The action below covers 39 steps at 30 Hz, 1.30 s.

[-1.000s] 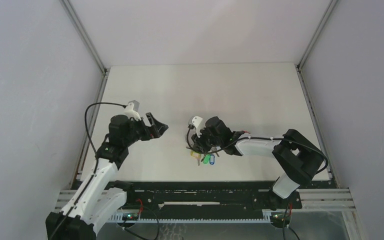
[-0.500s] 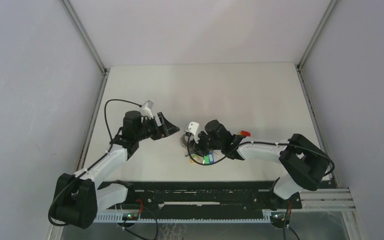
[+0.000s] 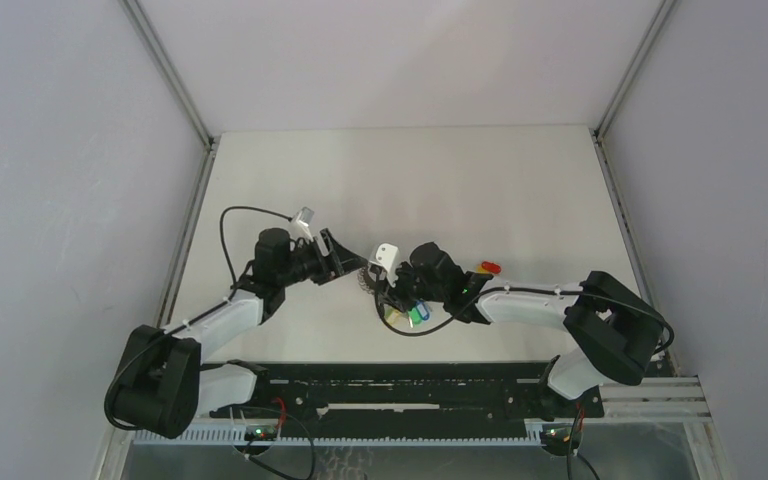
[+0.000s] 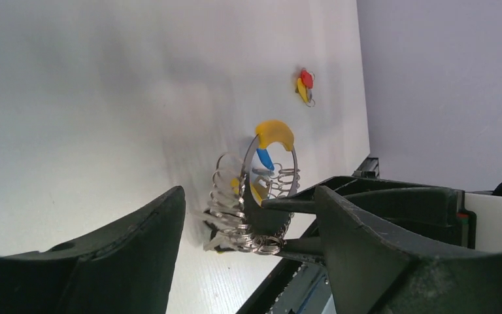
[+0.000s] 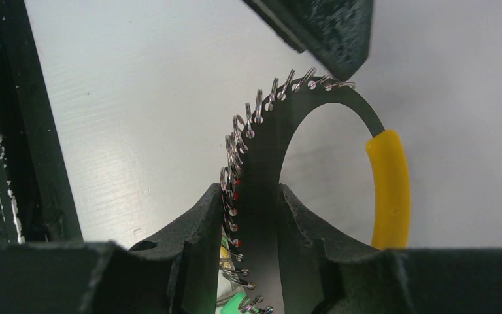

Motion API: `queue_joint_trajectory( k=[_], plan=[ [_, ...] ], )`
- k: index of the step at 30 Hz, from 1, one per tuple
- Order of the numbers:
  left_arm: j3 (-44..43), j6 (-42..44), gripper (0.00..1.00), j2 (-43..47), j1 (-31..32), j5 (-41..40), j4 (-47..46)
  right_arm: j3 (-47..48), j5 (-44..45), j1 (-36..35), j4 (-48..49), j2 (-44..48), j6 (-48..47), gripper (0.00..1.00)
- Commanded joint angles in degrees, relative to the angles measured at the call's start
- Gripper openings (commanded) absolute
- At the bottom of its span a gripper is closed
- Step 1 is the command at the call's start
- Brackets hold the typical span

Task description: Put the keys on the keyring

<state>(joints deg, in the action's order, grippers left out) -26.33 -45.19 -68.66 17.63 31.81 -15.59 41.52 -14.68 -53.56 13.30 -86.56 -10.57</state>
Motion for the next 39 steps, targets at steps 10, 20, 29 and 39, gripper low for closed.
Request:
queue_joint_trajectory(
  k=[10, 20, 29, 39],
  plan=[
    [8.6, -13.0, 0.77, 5.0, 1.6, -4.0, -15.0, -0.7, 7.1, -1.1, 12.1, 1.9, 6.5, 0.25],
    [11.0, -19.3, 0.72, 1.2, 3.3, -5.0, -24.8, -1.1, 9.2, -1.3, 15.7, 0.7, 10.5, 0.26],
    [10.7, -23.0, 0.56, -5.2, 6.3, -5.1, -34.9, -1.1, 9.4, -2.0, 16.9, -0.2, 11.6, 0.26],
    [11.3, -22.7, 0.2, -6.5, 6.3, -5.1, -38.6, -1.1, 9.0, -2.4, 16.8, -0.8, 12.2, 0.28]
  ],
)
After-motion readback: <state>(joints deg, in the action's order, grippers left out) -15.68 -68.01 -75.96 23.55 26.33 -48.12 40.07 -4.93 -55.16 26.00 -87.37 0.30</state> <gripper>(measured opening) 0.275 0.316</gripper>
